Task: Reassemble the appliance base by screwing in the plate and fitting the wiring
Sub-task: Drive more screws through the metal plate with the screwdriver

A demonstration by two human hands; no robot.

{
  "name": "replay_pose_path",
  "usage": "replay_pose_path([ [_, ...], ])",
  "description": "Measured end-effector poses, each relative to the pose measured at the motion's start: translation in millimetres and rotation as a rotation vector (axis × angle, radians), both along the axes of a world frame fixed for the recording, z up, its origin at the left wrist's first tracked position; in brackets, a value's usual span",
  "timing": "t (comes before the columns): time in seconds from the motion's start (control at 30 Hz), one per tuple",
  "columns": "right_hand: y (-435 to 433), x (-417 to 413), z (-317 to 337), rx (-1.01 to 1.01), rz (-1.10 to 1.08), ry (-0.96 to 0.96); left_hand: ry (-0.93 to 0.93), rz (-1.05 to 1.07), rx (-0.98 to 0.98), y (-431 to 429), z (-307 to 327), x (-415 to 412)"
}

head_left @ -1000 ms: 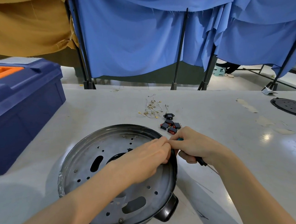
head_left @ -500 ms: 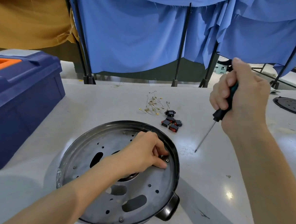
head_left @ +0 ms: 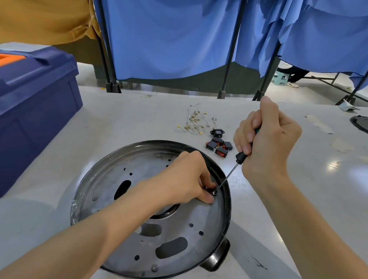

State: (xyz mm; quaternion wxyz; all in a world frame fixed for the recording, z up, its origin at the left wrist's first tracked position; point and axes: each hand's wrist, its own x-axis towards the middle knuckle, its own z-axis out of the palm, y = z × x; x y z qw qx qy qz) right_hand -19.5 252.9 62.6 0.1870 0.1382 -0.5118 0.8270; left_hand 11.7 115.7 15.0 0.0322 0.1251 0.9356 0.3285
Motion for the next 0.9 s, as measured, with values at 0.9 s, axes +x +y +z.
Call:
replay_pose_path([
  [0.9,19,32,13,0.868,-0.222,0.379,-0.038,-0.008,0.052,2,5,9],
])
